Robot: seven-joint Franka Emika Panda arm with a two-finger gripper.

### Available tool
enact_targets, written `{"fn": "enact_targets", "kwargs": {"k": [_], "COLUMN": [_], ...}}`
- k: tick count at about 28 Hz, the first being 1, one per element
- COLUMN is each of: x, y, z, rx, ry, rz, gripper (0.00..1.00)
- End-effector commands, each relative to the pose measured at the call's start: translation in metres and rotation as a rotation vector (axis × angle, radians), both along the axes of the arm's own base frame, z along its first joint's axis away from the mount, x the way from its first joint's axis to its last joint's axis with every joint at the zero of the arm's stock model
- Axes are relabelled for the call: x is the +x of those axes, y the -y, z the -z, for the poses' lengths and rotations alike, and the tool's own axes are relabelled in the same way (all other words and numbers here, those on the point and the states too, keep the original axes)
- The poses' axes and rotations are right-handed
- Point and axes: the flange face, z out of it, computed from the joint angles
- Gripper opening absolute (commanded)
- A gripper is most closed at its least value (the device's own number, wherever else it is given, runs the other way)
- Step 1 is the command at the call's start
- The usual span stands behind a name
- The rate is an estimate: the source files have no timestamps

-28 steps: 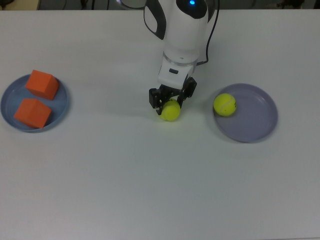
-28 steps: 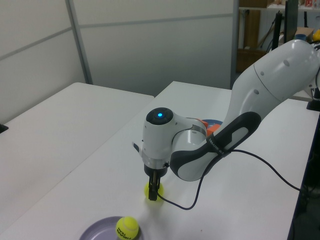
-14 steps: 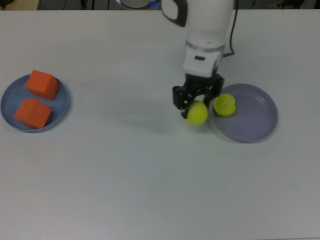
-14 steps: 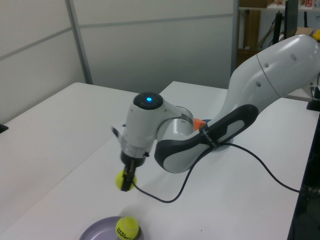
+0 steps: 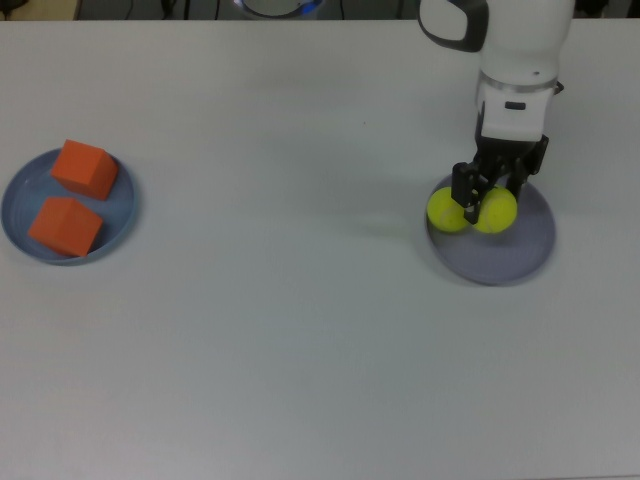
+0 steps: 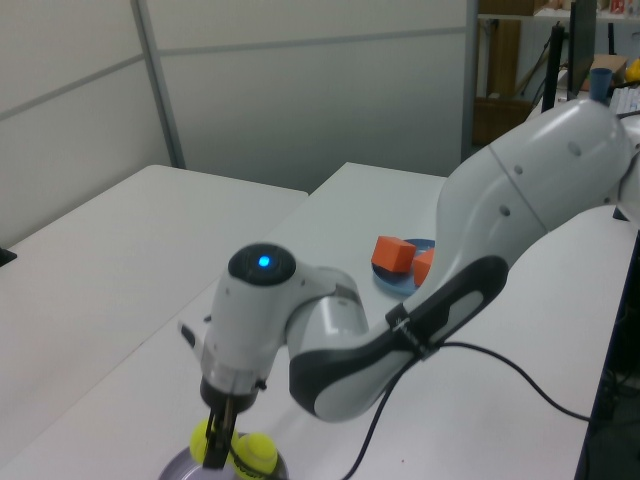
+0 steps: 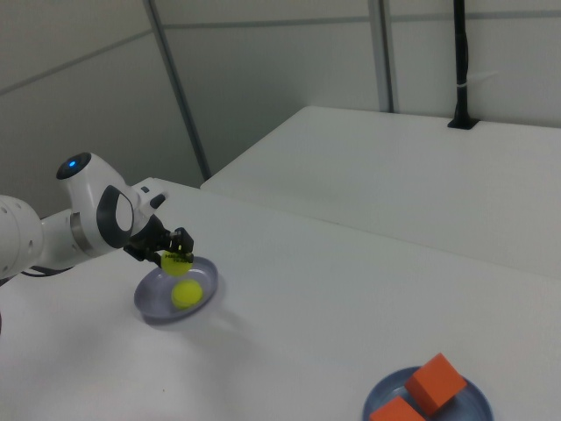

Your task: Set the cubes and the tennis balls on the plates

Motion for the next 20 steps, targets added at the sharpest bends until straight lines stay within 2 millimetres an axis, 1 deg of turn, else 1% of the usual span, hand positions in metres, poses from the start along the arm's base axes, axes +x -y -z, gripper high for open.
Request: {"fn": "enact_targets", "kwargs": {"k": [1,4,12,14,15,18,19,20], "x": [0.014,0.018,0.02,0.021,0.022,0.026,0.03,0.036], "y": [-0.003,-0.005,-0.005,-0.002,0.003,0.018,0.026,0.042], "z": [-0.013,-0.023,-0.028,-0.034,-0.046,-0.066,-0.073,-0.088], "rx": [0.027,0.04,0.045,0.047,0.047,0.009,-0.004,-0.036], "ry": [0.038,0.053,0.06,0.066,0.078,0.077,0.074,0.071], "rz": [0.033,0.035,0.041,0.048,0.058,0.086,0.103,0.137], "gripper": [1.0,1.0,1.0,1.0,1.0,1.0,1.0,1.0]}}
